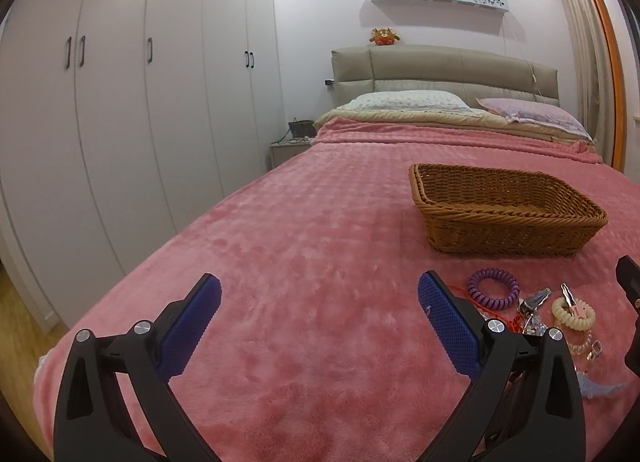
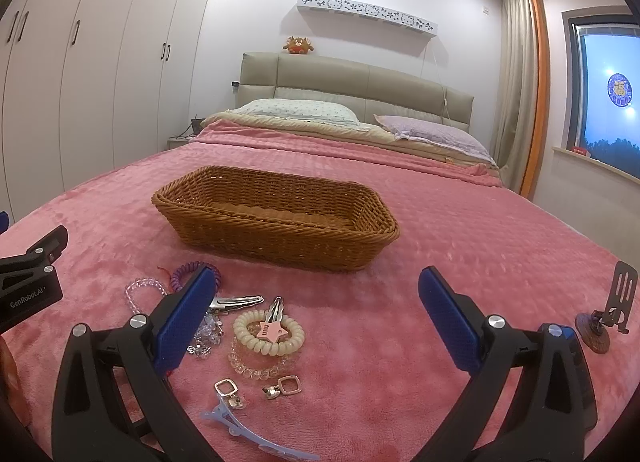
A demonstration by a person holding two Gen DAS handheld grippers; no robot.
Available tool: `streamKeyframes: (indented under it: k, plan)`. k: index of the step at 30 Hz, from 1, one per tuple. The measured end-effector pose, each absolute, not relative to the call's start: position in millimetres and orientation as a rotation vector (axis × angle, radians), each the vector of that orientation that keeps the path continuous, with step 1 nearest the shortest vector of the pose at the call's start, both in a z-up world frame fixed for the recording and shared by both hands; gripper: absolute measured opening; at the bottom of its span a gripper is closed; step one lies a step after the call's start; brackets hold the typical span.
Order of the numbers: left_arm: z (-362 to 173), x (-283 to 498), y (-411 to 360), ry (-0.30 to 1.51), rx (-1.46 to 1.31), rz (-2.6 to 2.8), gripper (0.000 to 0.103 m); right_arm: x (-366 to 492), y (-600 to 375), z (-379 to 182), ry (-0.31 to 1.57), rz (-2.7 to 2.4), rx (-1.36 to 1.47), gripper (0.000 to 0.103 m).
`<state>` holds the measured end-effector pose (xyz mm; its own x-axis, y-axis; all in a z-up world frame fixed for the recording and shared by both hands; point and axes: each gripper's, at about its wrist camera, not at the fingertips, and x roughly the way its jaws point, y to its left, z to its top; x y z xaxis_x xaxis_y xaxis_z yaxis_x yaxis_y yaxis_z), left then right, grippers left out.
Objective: Organize jewelry
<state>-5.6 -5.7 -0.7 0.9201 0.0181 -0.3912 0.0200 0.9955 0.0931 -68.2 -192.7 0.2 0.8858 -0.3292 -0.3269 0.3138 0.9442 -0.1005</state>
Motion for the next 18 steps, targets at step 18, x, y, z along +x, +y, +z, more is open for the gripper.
streamKeyframes:
  k: [18]
  plan:
    - [-3.3, -3.0, -7.4, 0.407, 0.096, -0.003, 0.096, -68.2, -192.2, -0.7, 0.348, -0.331, -0.039, 0.097]
